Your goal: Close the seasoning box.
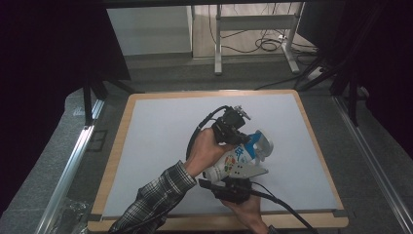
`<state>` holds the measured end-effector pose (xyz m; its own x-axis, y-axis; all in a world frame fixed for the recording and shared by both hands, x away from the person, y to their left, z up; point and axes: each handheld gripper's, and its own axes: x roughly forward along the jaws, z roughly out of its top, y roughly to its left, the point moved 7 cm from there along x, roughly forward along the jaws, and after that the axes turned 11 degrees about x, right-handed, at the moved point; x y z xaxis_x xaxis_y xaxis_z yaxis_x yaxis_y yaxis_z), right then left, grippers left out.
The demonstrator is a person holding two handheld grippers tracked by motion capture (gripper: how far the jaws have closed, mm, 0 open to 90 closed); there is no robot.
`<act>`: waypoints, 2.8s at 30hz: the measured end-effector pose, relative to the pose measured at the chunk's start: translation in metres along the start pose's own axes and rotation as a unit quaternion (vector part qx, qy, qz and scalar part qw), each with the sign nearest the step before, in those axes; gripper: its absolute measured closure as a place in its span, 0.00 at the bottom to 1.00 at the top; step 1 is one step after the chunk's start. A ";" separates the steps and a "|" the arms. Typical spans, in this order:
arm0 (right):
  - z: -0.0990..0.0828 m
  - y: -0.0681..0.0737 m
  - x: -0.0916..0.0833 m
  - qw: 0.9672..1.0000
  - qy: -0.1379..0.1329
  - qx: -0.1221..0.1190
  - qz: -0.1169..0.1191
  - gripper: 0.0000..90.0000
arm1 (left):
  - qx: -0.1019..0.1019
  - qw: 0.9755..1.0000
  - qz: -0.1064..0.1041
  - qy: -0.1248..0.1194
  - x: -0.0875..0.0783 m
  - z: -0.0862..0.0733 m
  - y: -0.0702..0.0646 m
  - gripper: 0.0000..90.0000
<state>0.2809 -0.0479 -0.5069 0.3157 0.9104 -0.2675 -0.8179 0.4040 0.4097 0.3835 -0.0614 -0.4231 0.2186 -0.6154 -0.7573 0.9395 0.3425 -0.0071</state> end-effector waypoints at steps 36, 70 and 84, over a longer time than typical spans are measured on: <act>0.001 0.001 0.001 1.000 -0.005 0.000 -0.001 0.74 | 0.001 1.000 -0.003 0.005 0.001 0.001 -0.001 0.98; 0.004 -0.001 0.003 1.000 -0.011 -0.002 0.001 0.74 | 0.000 1.000 0.000 0.012 0.000 0.003 0.003 0.98; 0.007 -0.001 0.004 1.000 -0.013 -0.002 0.001 0.74 | -0.001 1.000 -0.001 0.016 -0.001 0.003 0.005 0.98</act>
<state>0.2860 -0.0436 -0.5024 0.3260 0.9131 -0.2447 -0.8202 0.4019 0.4070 0.3887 -0.0619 -0.4204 0.2087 -0.5932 -0.7775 0.9391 0.3435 -0.0100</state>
